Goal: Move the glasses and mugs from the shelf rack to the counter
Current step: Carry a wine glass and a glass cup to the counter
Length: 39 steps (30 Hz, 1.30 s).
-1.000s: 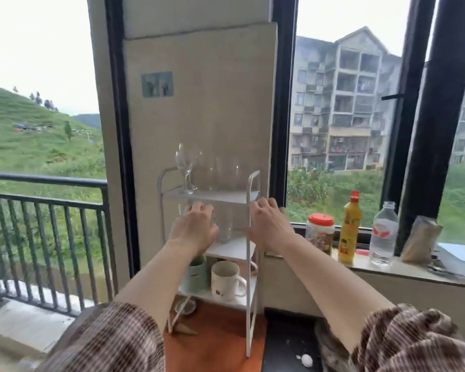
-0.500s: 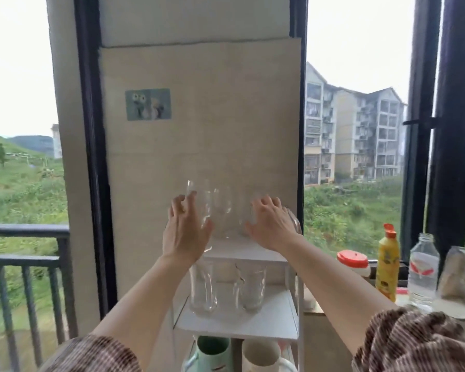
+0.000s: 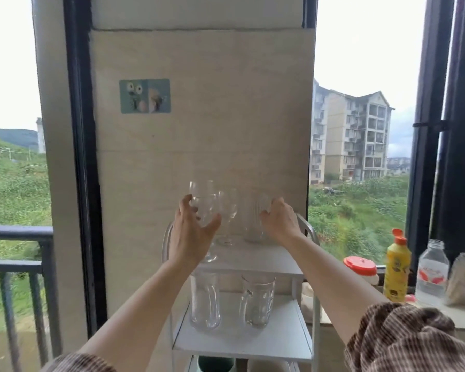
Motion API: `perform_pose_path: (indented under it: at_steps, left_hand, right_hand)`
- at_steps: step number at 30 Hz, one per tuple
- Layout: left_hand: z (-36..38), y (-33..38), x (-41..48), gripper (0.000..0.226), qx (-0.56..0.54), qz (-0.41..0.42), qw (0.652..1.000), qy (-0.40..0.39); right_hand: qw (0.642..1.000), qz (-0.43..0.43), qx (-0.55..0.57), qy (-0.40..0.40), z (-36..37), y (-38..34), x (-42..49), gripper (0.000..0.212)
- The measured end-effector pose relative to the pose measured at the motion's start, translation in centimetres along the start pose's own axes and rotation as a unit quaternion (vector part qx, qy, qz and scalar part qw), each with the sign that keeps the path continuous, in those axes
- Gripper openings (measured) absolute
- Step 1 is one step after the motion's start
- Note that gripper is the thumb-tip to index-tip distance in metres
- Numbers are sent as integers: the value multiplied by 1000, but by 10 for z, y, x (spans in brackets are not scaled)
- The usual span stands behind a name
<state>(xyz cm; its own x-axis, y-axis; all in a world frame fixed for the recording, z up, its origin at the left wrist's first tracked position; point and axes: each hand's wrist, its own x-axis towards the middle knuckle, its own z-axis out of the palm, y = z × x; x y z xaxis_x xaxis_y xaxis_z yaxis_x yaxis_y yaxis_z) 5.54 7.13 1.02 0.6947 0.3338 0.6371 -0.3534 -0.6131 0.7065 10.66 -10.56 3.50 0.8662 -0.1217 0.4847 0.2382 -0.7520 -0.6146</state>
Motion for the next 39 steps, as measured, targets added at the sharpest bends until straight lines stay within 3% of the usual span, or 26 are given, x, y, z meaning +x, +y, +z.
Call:
perform_pose_path:
  at_steps: [2,7,14,27,39]
  left_hand:
    - [-1,0,0,74,-1,-1,1000,1]
    - [-2,-1,1,71,-27,5,1000,11]
    - [-5,2,-4,73,-35,14,999,10]
    - [-9,30,-34,71,-110,47,993,-23]
    - [15,110,-112,74,-136,100,981,-94]
  right_hand:
    - [996,40,74,3,-2,0,3,17]
    - [981,124,145,-33,-14,-5,1,21]
    - [930,182,297,-112,-22,-13,-9,6]
    - [911,160,366,-107,-76,-7,-64,10]
    - [899,142,407,-75,-199,56,-140,10]
